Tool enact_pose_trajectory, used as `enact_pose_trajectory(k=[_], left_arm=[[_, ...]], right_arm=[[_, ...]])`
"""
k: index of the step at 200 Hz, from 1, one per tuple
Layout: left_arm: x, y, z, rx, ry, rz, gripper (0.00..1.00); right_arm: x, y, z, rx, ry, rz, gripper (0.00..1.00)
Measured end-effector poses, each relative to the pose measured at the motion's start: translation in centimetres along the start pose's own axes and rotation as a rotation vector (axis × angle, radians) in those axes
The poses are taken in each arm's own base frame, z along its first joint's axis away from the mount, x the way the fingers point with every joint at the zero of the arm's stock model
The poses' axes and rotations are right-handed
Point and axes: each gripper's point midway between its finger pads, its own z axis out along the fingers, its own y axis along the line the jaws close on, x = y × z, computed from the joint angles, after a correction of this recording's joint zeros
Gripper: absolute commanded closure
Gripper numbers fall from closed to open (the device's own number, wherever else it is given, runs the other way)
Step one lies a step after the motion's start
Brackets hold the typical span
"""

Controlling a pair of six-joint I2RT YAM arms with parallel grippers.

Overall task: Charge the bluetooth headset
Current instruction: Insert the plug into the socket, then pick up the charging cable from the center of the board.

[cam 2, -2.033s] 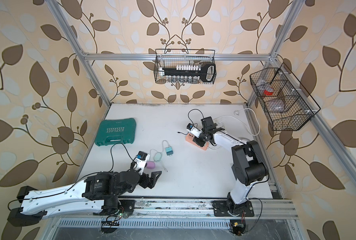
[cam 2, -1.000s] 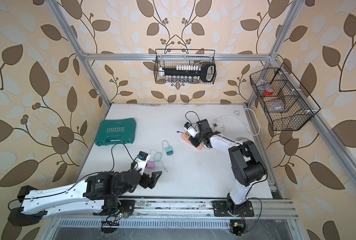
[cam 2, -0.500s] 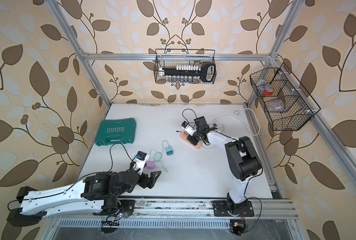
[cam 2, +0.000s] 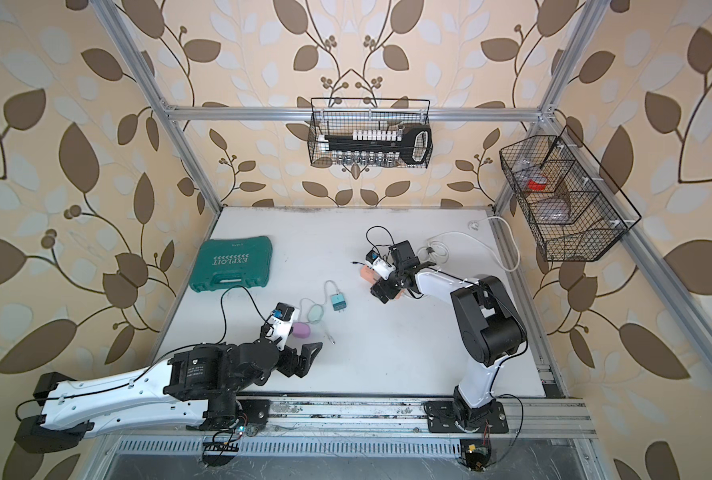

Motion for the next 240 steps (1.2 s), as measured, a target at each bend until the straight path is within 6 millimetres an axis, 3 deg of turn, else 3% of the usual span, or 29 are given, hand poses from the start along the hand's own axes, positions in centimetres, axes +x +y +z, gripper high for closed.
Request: enact_pose_trajectory(k=[31,59,125,166,193,240], left_arm=[[0.0,0.0,0.0,0.000,-0.001,-0.003,0.02],[-0.1,0.0,-0.2,0.005,-0.007,-0.007,0.02],[-1.1,0.2,-0.5,-0.017,-0.035,-0.011,0.01],[-1.7,0.8,-0.5,-0.055,-0.063,-0.011,0.01],[-2.1,1.0,-0.6,-0.085,-0.068,-0.007,0.01],[-3.2,2.1,-0.5,-0.137,-0.073,-0.068,0.01]], right_arm=[[0.2,-0.2,-0.5,0.016,0.015,0.010,0.00],[-0.3,-0.7,-2.5,0.058,0.005,0.019,0.00],[-1.5,-2.4,-10.0,0.214,-0.097,0.083,0.00],[-4.5,-2.6,-16.0,0.240,-0.282,0.286,0.00],[-6.5,-1.4,-17.4,0.153,-0.362,0.384,0.07],[-8.2,5.0,-15.1,0.040,-0.284,0.352,0.26]])
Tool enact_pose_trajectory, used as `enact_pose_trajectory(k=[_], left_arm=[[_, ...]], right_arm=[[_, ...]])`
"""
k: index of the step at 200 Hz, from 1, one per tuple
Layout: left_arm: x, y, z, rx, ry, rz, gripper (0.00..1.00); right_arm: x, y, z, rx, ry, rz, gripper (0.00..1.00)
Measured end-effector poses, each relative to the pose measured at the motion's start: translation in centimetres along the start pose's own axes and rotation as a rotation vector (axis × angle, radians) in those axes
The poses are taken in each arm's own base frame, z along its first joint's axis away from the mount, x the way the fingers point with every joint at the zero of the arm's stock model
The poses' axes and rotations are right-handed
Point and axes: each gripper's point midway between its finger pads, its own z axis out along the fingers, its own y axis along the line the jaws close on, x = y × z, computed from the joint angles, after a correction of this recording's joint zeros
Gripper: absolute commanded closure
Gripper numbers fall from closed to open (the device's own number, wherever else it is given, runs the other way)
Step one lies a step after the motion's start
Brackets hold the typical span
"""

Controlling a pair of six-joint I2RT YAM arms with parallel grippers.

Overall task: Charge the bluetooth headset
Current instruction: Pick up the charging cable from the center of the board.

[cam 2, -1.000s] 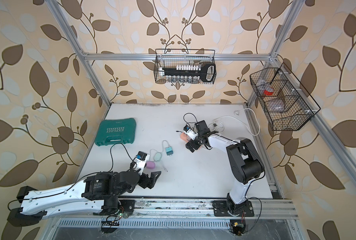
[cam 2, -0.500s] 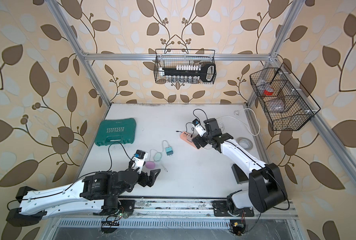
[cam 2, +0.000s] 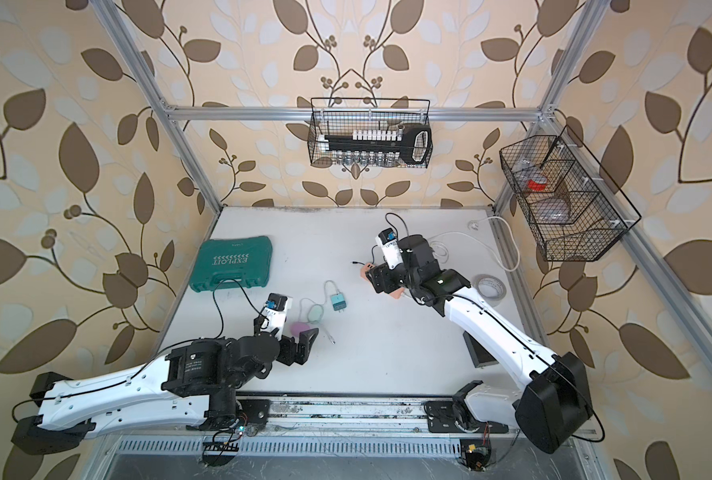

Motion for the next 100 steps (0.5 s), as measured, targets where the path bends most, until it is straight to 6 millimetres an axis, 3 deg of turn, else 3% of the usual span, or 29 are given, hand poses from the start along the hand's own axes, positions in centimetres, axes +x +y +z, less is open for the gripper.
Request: enact_pose_trajectory(k=[42,100], left_arm=[[-0.2,1.7,0.9,-0.048,0.038,-0.079,0.01],[0.2,1.3,0.8,-0.030,0.081,-0.093,0.01]], right_arm=[[0.2,2.3,4.9,0.035,0.122,-0.017,0.33],[-1.4,0.9,12.0,0.180,0.256,-0.009,0.38]])
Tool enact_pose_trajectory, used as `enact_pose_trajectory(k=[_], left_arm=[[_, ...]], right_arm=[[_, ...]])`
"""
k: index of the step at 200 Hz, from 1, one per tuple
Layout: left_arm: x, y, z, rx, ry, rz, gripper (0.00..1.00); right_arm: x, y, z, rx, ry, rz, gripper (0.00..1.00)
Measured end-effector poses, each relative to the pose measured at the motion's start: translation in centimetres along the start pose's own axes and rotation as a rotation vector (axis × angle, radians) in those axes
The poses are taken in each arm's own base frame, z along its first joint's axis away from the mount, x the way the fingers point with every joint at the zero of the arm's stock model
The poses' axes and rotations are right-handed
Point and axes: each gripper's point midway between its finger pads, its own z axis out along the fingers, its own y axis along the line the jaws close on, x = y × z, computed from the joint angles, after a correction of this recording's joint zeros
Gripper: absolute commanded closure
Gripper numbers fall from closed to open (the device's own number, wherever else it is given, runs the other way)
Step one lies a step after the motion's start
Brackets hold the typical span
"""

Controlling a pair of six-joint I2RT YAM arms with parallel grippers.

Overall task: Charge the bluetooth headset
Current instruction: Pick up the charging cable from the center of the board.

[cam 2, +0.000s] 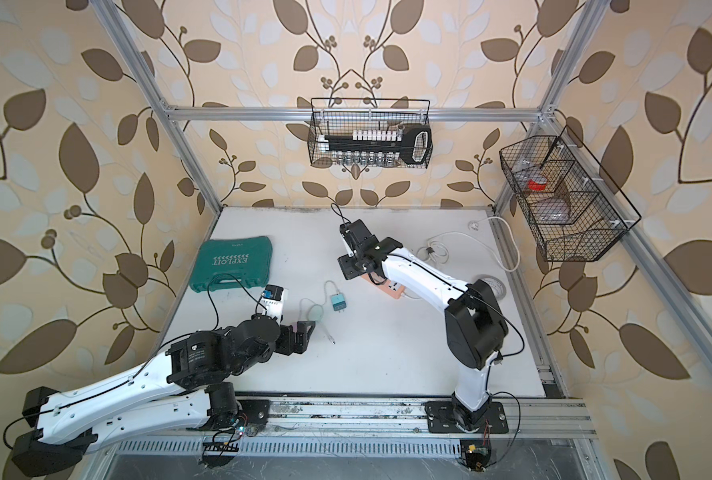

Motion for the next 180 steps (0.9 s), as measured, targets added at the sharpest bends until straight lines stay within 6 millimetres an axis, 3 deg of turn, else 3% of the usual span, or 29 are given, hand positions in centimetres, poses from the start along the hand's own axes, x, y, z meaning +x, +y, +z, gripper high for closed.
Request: enact_pose_trajectory(k=[31,85,180], left_arm=[[0.1,0.5,-0.5,-0.002,0.003,-0.006,0.01],[0.2,1.3,-1.5,-0.004,0.002,-0.016,0.01],[0.6,1.7,-1.6,-0.027,0.020,-0.017,0.01]], right_arm=[[-1.7,-1.3,3.3,0.040,0.069,-0.041,0.43],[-2.0,-7.1,6.7,0.034,0.203,-0.105,0.46],[0.6,-5.4,10.7,-0.119,0.321,-0.213,0.57]])
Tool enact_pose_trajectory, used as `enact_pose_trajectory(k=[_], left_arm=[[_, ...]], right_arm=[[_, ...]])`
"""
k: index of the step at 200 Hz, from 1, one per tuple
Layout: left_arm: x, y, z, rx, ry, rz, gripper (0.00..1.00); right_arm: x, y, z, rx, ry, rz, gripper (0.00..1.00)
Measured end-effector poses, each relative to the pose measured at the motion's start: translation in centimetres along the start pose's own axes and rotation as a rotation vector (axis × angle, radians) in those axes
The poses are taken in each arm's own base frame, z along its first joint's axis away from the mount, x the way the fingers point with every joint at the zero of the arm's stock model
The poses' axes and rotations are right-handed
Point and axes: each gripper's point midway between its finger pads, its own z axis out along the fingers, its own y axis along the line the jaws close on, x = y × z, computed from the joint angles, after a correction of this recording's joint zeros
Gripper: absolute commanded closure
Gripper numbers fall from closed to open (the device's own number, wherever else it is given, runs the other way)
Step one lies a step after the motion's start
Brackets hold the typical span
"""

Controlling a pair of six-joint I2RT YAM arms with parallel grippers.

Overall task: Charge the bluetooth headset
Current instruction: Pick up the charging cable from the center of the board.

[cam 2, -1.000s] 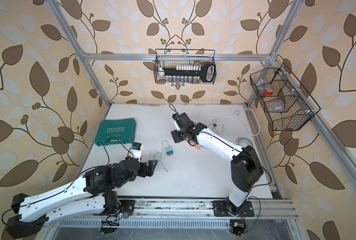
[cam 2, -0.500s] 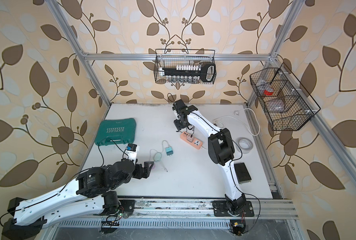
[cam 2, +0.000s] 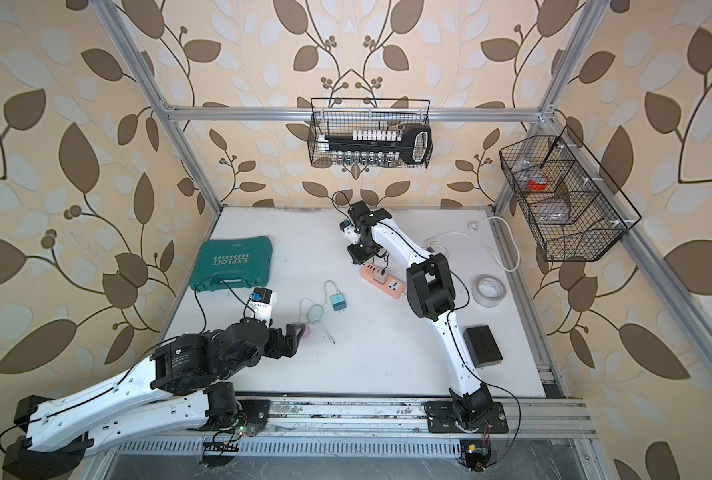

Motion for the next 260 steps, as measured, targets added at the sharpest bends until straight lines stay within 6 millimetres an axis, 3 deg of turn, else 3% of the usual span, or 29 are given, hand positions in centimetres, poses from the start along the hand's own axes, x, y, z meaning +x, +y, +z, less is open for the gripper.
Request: enact_pose_trajectory(k=[136,193,260], left_arm=[[0.1,0.0,0.1,-0.005,0.005,-0.009,0.01],[0.0,0.2,-0.2,0.001,-0.002,-0.024,0.01],[0.0,0.4,-0.3,-0.005,-0.003,-0.031,0.01]], right_arm=[[-0.1,-0.8,3.7,0.026,0.014,-0.018,0.57],[-0.4,-1.0,3.9,0.037,0.005,-0.024,0.71],[-0.9,-0.2,4.1,0.005,-0.009,-0.041,0.96]])
